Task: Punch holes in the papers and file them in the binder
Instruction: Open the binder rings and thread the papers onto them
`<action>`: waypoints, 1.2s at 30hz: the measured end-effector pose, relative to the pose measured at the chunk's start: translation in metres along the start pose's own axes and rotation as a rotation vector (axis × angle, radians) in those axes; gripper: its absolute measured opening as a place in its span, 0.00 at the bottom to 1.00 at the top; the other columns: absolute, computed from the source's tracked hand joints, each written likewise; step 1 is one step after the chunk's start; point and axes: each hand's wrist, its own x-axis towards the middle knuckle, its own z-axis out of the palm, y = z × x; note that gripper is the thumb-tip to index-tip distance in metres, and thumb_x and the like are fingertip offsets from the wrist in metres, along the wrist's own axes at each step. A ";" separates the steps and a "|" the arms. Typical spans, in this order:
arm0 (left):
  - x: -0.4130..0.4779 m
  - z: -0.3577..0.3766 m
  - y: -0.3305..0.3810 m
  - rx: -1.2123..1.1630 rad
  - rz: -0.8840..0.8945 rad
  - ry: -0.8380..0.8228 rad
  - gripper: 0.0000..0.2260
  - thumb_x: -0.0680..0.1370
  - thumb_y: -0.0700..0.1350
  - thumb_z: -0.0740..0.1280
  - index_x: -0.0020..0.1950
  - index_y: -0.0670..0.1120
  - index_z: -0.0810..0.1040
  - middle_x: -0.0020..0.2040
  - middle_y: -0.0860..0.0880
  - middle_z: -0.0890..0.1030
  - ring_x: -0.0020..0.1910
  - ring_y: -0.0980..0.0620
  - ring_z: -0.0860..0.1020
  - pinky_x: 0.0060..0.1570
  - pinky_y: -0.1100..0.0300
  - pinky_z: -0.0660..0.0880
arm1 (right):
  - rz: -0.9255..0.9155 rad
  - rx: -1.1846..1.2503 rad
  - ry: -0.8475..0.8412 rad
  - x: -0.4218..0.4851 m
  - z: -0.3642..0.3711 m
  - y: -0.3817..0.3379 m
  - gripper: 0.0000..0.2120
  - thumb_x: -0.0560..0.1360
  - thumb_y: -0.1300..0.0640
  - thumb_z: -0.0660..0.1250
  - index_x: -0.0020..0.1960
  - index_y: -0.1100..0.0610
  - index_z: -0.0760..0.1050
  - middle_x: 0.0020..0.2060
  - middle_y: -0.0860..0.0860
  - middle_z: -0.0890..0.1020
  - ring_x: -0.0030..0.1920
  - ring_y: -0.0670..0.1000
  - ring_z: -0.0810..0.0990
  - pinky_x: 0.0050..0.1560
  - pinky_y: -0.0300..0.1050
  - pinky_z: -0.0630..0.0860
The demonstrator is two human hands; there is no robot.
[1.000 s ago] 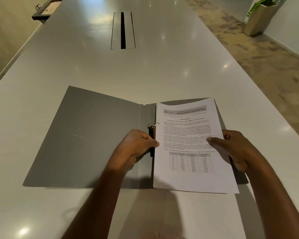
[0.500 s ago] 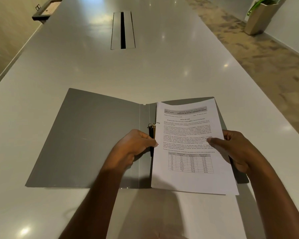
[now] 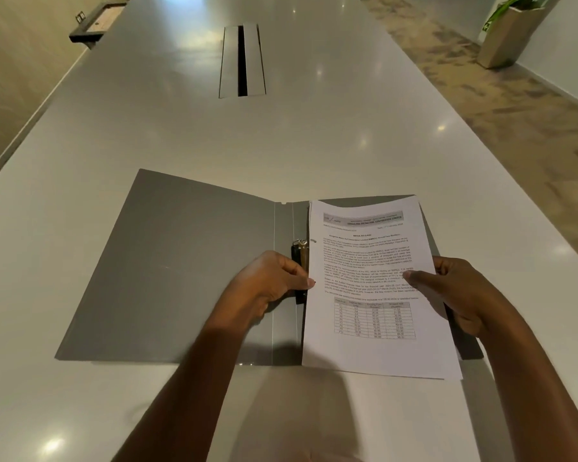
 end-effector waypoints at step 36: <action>-0.007 -0.005 -0.011 0.565 0.485 0.051 0.17 0.80 0.38 0.73 0.69 0.49 0.82 0.59 0.56 0.79 0.49 0.60 0.80 0.40 0.83 0.72 | -0.024 -0.111 0.020 0.006 0.001 -0.003 0.07 0.80 0.61 0.71 0.57 0.55 0.82 0.53 0.50 0.87 0.50 0.50 0.86 0.44 0.43 0.81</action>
